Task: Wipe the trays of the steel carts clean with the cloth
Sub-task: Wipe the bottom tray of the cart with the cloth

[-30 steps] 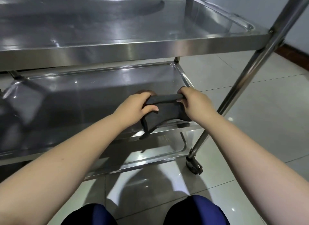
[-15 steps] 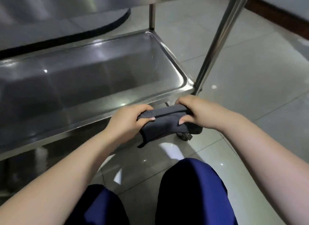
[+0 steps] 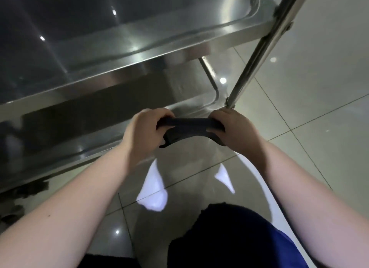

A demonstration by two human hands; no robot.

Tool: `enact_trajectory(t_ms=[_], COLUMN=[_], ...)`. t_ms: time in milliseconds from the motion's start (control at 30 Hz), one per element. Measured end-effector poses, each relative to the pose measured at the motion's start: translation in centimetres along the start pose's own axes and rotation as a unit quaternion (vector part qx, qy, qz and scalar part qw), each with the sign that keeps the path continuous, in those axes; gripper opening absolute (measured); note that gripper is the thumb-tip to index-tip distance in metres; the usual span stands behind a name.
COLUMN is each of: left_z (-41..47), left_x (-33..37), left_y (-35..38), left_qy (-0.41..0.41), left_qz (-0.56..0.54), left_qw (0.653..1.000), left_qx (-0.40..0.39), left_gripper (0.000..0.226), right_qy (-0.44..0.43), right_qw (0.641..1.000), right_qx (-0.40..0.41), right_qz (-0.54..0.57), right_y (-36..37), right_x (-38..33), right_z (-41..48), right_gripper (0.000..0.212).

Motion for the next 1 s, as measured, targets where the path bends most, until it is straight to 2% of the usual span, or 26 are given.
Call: enact_trajectory(t_ms=[67,300,400,500,600,700,733,800,900,967,1000], left_z=[-0.1,0.5,1.4,3.2,4.6,4.9,4.7,4.5,4.1,3.2,2.8], left_x=[-1.3,-6.2,-7.1,-6.5,-6.7,-5.4,-4.9,-4.7,-6.4,-7.6,-7.7], left_y=[0.3,4.2,4.4,2.8,-0.7,-3.9,-3.8,-1.7,6.2,10.9,12.0], left_qy=[-0.008,-0.062,-0.076,-0.060,-0.082,-0.038,-0.021,0.003,0.003,0.010,0.022], left_qz=[-0.004,-0.145,-0.159,-0.139,-0.193,-0.155,-0.148,-0.071,0.012,0.039,0.060], left_qw=[1.000,0.978,0.970,0.971,0.933,0.902,0.897,0.923,0.984,0.998,0.997], left_qx=[0.028,0.134,0.166,0.185,0.294,0.402,0.415,0.378,0.176,0.057,0.035], left_gripper=[0.036,0.028,0.025,0.021,0.027,0.024,0.027,0.029,0.029,0.036,0.039], right_qy=[-0.005,0.012,0.016,0.012,-0.001,-0.050,-0.049,-0.031,0.004,0.001,-0.008], right_qw=[1.000,0.997,0.993,0.992,0.984,0.963,0.960,0.968,0.995,0.996,0.997], right_qx=[0.011,0.023,0.033,0.036,0.122,0.222,0.237,0.224,0.086,0.047,0.054], right_qz=[0.025,0.078,0.113,0.122,0.133,0.147,0.142,0.108,-0.041,-0.073,-0.061], right_y=[1.0,4.6,4.6,3.4,-0.7,-4.6,-4.7,-3.0,4.4,8.2,8.9], right_x=[0.1,2.5,3.1,2.6,1.5,0.0,0.1,0.8,3.0,4.8,5.3], right_z=[1.0,4.6,5.7,7.7,10.1,10.9,11.1,11.7,11.9,10.6,10.0], right_gripper=[0.014,0.008,0.011,0.004,0.008,0.029,0.035,0.042,0.038,0.038,0.039])
Point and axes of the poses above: each hand's wrist, its own z-axis towards the middle knuckle, its own y-axis out of the palm, x = y × z, the point moved 10 cm from there along z, towards the middle knuckle, and after that the axes turned 14 degrees about y, right-handed, at the moved point
